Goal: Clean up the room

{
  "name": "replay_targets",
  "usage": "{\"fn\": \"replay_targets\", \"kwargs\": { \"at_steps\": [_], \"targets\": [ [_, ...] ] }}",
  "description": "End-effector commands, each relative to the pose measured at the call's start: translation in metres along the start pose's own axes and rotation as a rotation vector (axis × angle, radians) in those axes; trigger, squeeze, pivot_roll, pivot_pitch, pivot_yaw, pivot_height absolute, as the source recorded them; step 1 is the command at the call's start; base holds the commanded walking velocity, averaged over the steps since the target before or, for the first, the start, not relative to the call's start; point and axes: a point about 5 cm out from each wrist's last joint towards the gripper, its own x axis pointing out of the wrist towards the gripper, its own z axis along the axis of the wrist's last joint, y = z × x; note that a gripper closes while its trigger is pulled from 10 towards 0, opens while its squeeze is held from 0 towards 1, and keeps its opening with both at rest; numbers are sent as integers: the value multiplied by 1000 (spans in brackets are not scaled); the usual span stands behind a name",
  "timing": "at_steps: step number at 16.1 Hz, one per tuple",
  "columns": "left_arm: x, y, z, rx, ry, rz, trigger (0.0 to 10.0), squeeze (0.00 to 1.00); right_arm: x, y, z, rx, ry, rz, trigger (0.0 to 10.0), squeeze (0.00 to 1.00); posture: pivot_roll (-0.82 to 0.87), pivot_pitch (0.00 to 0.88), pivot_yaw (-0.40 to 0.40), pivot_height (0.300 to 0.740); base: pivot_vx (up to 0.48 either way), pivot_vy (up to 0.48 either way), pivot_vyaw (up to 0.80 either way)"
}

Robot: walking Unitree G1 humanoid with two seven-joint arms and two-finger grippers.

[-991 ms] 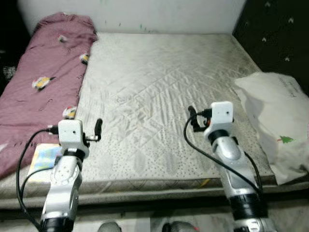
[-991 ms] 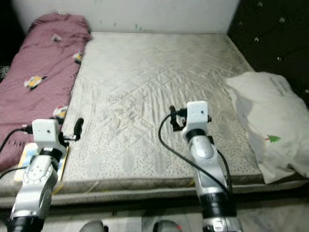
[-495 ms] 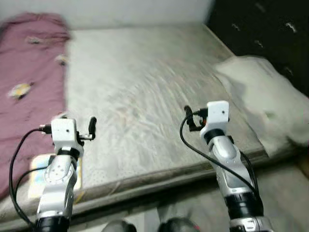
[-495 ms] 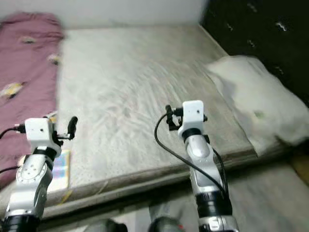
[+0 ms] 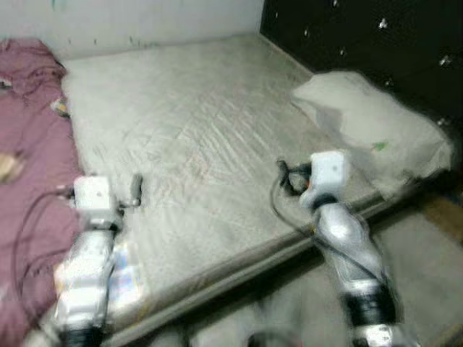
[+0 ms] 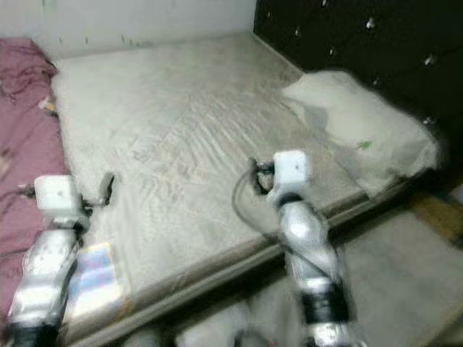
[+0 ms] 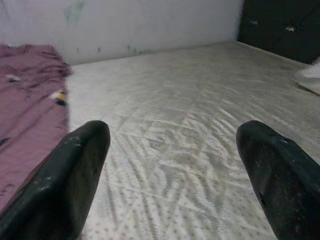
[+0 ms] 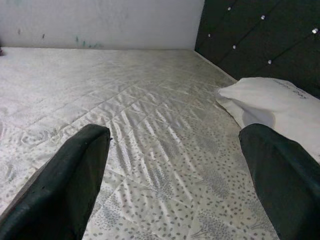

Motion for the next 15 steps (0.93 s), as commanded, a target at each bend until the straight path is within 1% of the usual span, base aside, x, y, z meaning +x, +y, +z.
{"fn": "replay_targets", "kwargs": {
  "at_steps": [1, 3, 5, 7, 15],
  "targets": [
    [-1, 5, 1, 22, -6, 28, 10000, 0, 1, 3, 5, 9, -23, 11, 10000, 0, 34, 76, -21, 740, 0, 0, 0],
    [-1, 6, 1, 20, 1, 33, 10000, 0, 1, 4, 5, 13, -24, 15, 10000, 0, 36, 77, -19, 740, 0, 0, 0],
    [-1, 7, 0, 22, 1, 34, 10000, 0, 1, 5, 7, -8, -42, 36, 10000, 0, 36, 77, -19, 740, 0, 0, 0],
    [-1, 7, 0, 25, 3, 35, 10000, 0, 0, 9, 10, -31, -67, 68, 10000, 0, 37, 77, -17, 740, 0, 0, 800],
    [0, 7, -1, 28, 14, 35, 10000, 0, -1, 11, 9, -7, -63, 78, 10000, 0, 36, 77, -17, 740, 0, 0, 800]
  ]
}}
